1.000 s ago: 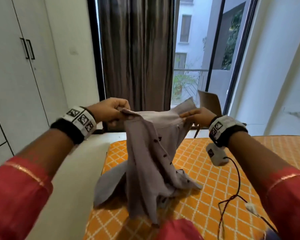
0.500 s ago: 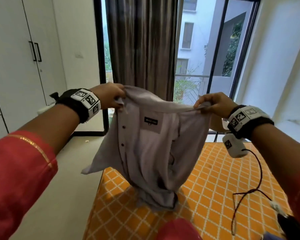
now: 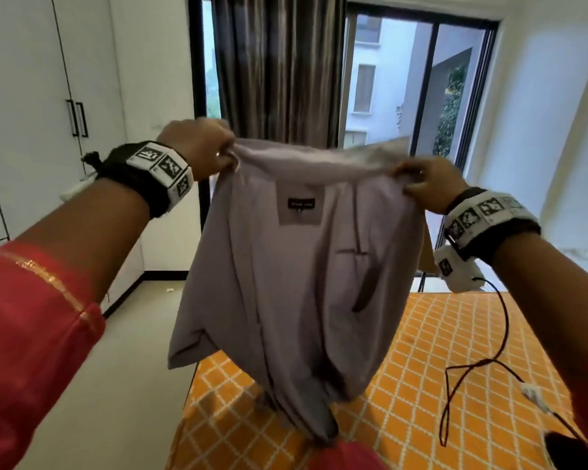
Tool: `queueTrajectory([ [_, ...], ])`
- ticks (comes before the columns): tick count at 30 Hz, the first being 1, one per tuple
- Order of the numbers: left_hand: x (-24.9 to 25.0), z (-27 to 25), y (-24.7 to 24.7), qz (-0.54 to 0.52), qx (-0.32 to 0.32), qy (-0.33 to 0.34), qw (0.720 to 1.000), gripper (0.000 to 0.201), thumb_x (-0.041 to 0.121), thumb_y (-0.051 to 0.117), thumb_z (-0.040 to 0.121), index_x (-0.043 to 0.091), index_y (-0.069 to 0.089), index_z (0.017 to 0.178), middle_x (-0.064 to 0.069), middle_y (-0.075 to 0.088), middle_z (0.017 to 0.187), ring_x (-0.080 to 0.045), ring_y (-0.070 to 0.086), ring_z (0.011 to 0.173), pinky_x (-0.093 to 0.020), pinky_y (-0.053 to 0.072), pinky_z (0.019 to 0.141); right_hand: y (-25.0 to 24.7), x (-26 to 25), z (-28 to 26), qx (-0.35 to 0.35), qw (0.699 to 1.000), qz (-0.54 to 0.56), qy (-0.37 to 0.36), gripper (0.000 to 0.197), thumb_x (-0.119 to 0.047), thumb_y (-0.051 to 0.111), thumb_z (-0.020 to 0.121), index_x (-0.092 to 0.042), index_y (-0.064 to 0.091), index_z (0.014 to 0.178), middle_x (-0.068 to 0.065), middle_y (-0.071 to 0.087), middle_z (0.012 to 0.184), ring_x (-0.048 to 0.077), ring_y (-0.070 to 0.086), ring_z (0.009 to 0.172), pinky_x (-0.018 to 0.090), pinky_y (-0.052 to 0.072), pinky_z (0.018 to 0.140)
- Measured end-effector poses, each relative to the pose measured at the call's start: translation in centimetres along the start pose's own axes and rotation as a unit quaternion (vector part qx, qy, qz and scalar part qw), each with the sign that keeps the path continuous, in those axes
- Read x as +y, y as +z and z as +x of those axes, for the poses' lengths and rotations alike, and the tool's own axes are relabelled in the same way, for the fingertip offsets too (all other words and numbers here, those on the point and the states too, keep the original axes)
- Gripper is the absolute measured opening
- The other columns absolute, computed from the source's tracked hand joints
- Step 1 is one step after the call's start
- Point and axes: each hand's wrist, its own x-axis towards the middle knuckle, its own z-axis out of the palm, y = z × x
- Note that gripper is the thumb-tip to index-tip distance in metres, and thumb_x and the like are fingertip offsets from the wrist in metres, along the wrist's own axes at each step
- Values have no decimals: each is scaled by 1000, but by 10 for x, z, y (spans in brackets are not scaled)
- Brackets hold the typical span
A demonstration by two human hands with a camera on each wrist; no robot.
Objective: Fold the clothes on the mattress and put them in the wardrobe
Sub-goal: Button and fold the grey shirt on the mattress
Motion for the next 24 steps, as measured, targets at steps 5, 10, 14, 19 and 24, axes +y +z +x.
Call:
queueTrajectory([
  [5,33,-47,-39,-76,278,30,957,25,35,41,99,15,56,105,-8,46,119,-27,51,98,-37,39,57,-33,-23,-60,241,958,-60,-143,25,-23,56,87,-11,72,101,13,65,91,35,62,78,37,47,72],
  [10,68,-122,-32,-310,265,18,913,23,18,47,99,13,66,110,0,58,99,-8,54,85,-29,45,71,-43,-17,-153,188,968,154,-67,14,-30,66,91,-22,74,99,-6,68,80,3,62,76,17,48,75],
  [14,119,-184,22,-539,123,-50,832,20,16,49,95,18,67,101,10,70,89,2,63,84,-13,47,74,-21,-2,-218,49,927,367,56,19,-21,63,83,-24,79,93,-3,76,86,11,70,85,20,55,80],
  [19,151,-211,156,-622,-86,-401,667,15,25,54,91,17,66,87,-15,70,100,-25,64,86,-31,56,68,56,59,-254,-72,902,337,261,37,10,58,87,-20,70,106,6,70,113,26,61,117,21,53,85],
  [24,160,-195,141,-661,-3,-357,660,21,12,49,94,21,60,79,-4,62,86,-19,57,81,-38,50,78,71,64,-266,-41,893,387,226,50,12,56,88,-13,57,132,-2,61,133,13,55,125,32,47,102],
])
